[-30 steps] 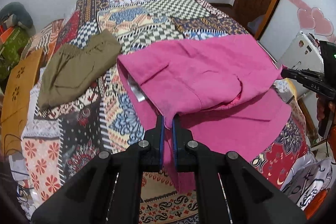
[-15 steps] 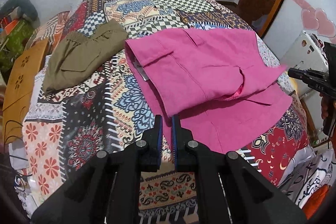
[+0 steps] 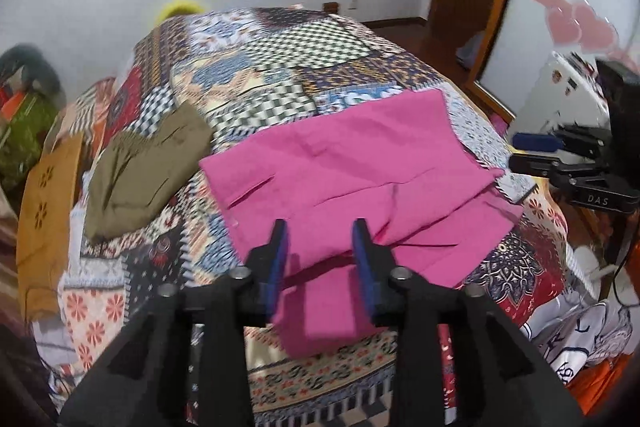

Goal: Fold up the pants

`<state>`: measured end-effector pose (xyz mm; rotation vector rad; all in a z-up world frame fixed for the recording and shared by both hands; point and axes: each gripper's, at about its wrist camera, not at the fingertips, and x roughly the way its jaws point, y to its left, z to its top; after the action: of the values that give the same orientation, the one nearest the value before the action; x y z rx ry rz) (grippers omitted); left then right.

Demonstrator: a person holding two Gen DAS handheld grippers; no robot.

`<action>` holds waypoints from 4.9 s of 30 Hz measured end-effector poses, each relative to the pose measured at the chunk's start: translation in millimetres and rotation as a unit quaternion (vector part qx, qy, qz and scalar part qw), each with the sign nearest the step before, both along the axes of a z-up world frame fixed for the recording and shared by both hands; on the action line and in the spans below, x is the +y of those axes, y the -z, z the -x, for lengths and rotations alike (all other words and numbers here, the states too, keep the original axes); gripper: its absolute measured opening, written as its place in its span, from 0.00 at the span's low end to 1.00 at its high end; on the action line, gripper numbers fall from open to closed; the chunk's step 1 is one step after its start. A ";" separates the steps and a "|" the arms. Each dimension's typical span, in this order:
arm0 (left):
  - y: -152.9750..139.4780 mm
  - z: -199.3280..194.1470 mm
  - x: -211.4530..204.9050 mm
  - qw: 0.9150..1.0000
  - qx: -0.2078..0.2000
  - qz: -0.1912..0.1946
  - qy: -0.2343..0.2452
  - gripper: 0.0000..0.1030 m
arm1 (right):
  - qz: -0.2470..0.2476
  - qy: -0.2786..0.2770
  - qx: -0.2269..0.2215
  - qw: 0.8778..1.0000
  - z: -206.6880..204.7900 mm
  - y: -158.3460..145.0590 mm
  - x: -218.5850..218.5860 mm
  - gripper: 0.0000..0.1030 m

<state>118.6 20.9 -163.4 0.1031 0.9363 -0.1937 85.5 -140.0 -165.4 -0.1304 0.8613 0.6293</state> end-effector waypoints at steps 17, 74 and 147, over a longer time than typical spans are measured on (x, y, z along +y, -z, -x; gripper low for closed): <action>57.0 -21.9 -35.5 0.996 0.072 -0.043 0.041 0.49 | 0.015 -0.073 0.035 0.997 3.2 30.2 51.9 0.35; 43.9 -14.6 -41.5 0.996 0.048 0.012 0.069 0.10 | -0.042 -0.098 0.034 0.994 8.9 21.0 64.7 0.08; 57.0 15.1 4.9 0.992 0.091 0.086 0.032 0.23 | -0.032 -0.078 0.125 0.989 0.2 51.5 44.5 0.35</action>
<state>103.5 25.8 -220.5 -0.0441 1.0949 -0.3459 85.3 -95.6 -217.0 -0.0620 1.0786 0.8317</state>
